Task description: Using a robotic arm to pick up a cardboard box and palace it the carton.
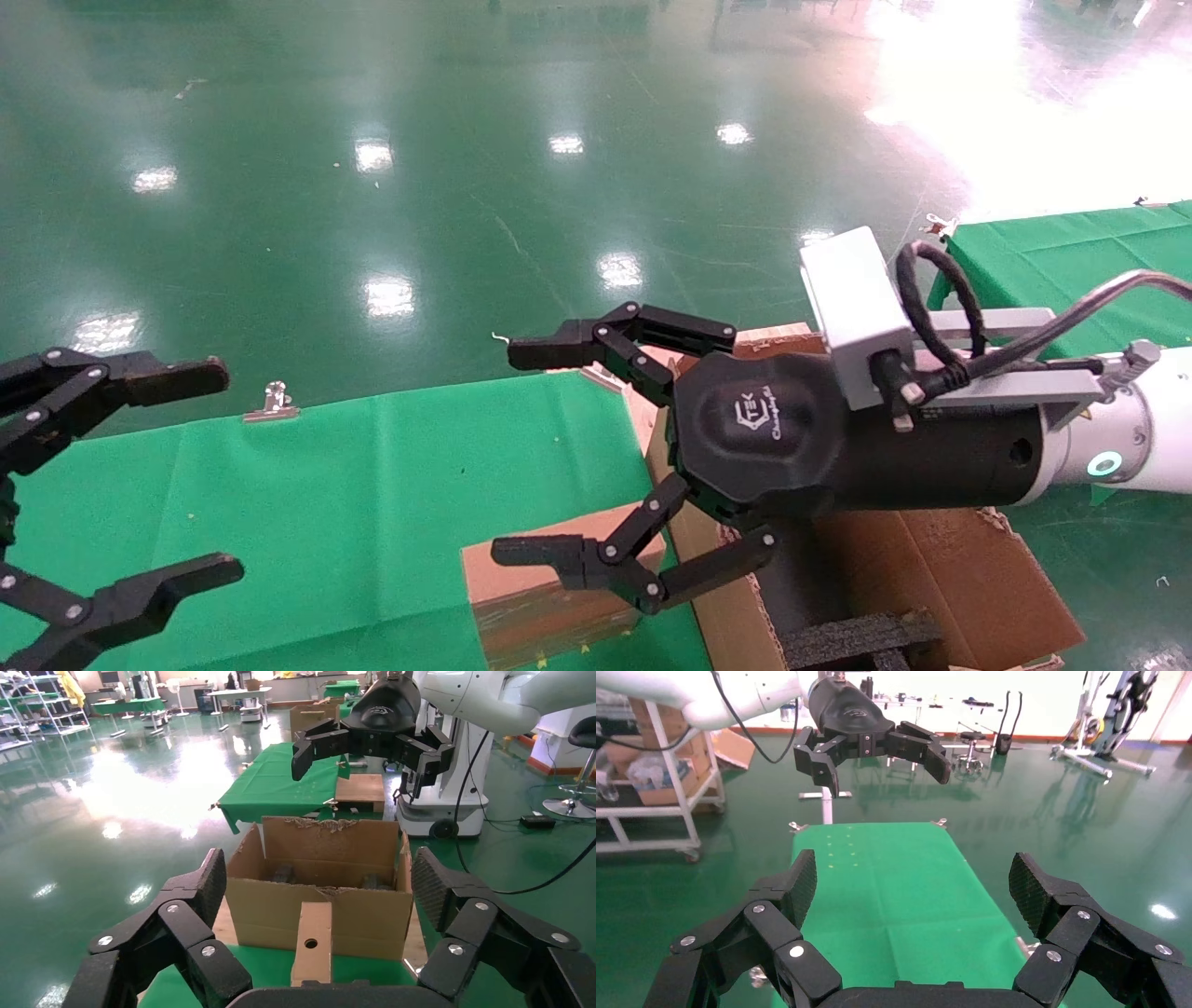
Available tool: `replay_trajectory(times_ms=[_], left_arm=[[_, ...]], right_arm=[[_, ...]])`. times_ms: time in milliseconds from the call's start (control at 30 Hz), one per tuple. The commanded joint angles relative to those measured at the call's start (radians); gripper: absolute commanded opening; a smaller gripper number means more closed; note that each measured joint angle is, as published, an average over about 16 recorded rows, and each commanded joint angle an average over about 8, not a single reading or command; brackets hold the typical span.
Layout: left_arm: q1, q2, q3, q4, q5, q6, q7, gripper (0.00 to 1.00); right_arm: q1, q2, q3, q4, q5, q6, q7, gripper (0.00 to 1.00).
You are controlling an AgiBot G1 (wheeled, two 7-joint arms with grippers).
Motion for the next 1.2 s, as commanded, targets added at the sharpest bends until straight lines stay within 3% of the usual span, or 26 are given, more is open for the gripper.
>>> replay_trajectory(times_ms=[33,267,633,1200], left_arm=[[0.000,0.000,0.000,0.000,0.000,0.000,0.000,0.00],[0.000,0.000,0.000,0.000,0.000,0.000,0.000,0.00],[0.000,0.000,0.000,0.000,0.000,0.000,0.000,0.00],[0.000,0.000,0.000,0.000,0.000,0.000,0.000,0.00]], right_arm=[[-0.003,0.002,0.000,-0.003,0.000,0.000,0.000,1.00],[0.085,-0.006,-0.085,-0.006,-0.187,-0.025,0.029,1.00],[0.290,-0.144,-0.285,-0.095,-0.490,-0.079,0.026,1.00],[0.498,-0.311,-0.561,-0.240,-0.721,-0.085,-0.036,1.00]])
